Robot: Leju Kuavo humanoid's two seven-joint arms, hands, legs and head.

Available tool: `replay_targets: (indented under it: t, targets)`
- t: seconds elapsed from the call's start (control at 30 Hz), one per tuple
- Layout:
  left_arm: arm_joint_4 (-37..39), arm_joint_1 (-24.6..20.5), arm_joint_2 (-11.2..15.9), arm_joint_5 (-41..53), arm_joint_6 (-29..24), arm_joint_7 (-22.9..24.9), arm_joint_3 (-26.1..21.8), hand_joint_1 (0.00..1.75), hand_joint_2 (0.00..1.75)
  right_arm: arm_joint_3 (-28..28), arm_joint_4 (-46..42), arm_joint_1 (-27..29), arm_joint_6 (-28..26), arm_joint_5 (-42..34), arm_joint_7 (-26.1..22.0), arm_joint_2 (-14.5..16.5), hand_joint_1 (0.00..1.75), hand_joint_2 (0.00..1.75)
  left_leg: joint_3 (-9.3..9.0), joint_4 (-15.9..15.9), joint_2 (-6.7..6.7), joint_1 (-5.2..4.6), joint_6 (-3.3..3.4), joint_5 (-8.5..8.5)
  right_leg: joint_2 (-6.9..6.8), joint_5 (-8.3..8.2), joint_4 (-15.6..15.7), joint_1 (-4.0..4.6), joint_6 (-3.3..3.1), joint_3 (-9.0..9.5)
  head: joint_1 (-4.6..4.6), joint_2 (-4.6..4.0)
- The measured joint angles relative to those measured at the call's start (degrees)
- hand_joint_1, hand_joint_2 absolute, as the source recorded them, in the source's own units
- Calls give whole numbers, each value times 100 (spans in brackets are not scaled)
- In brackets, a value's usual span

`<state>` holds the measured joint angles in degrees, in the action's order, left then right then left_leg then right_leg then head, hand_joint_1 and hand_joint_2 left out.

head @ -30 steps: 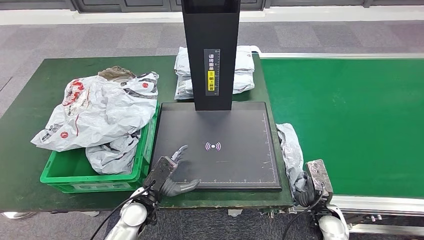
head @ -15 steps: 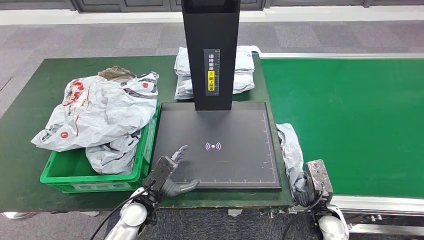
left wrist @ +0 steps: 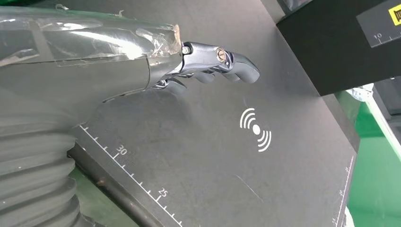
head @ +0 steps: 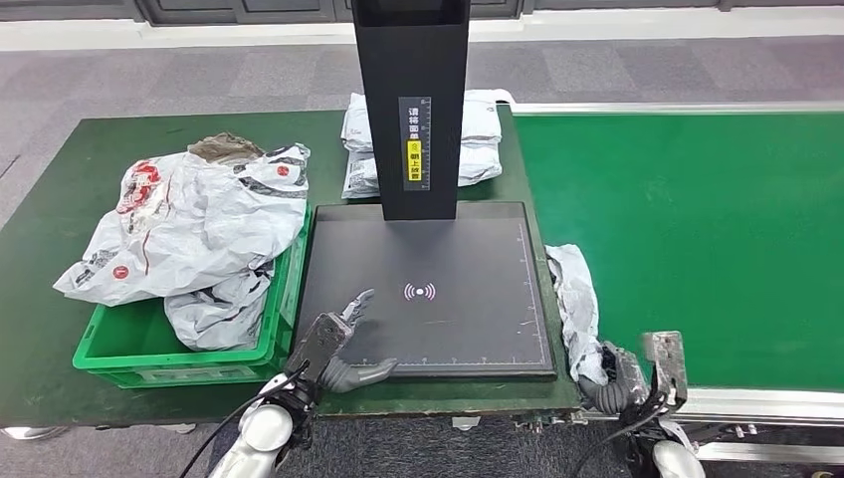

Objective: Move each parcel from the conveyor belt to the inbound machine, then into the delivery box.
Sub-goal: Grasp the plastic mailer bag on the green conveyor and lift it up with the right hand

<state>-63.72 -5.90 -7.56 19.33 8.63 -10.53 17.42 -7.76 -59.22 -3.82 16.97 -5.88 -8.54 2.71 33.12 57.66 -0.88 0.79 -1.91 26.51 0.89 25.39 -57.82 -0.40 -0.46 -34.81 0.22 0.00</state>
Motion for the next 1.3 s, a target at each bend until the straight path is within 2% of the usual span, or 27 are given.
replay_targets:
  t: [0.13, 0.23, 0.63, 1.0, 1.3]
  targets:
    - [68, 25, 61, -82, -102, -207, -4, 0, 175, -350, -480, 271, 129, -1051, -114, -62, 175, 175, 6, -8, 36, -1, -3, -2, -36, 12, -4, -1, -12, -8, -2, 0]
    - [137, 26, 98, -99, -125, -292, -7, 0, 175, -623, -789, 398, 199, -1331, -62, -135, 175, 175, 16, -10, 68, -2, -6, -5, -69, 22, -4, -1, -14, -6, 0, 0]
    - [267, -35, 111, -100, -153, -326, -7, 0, 175, -1155, -1428, 749, 280, -1456, -122, -150, 175, 175, 15, -6, 80, -36, 14, 0, -79, 28, -4, -15, 5, 8, 1, 0]
    - [260, -33, 109, -50, -148, -289, -18, 0, 175, -1373, -1917, 893, 476, -1507, -96, -73, 175, 175, 11, -5, 80, -40, 16, 0, -80, 27, -4, -17, 7, 11, 0, 0]
    - [296, -60, 104, -1, -127, -348, -31, 0, 175, -1384, -2755, 788, 604, -1318, -198, -76, 175, 175, 11, -5, 79, -40, 21, -4, -79, 25, -4, -18, 10, 13, 0, 0]
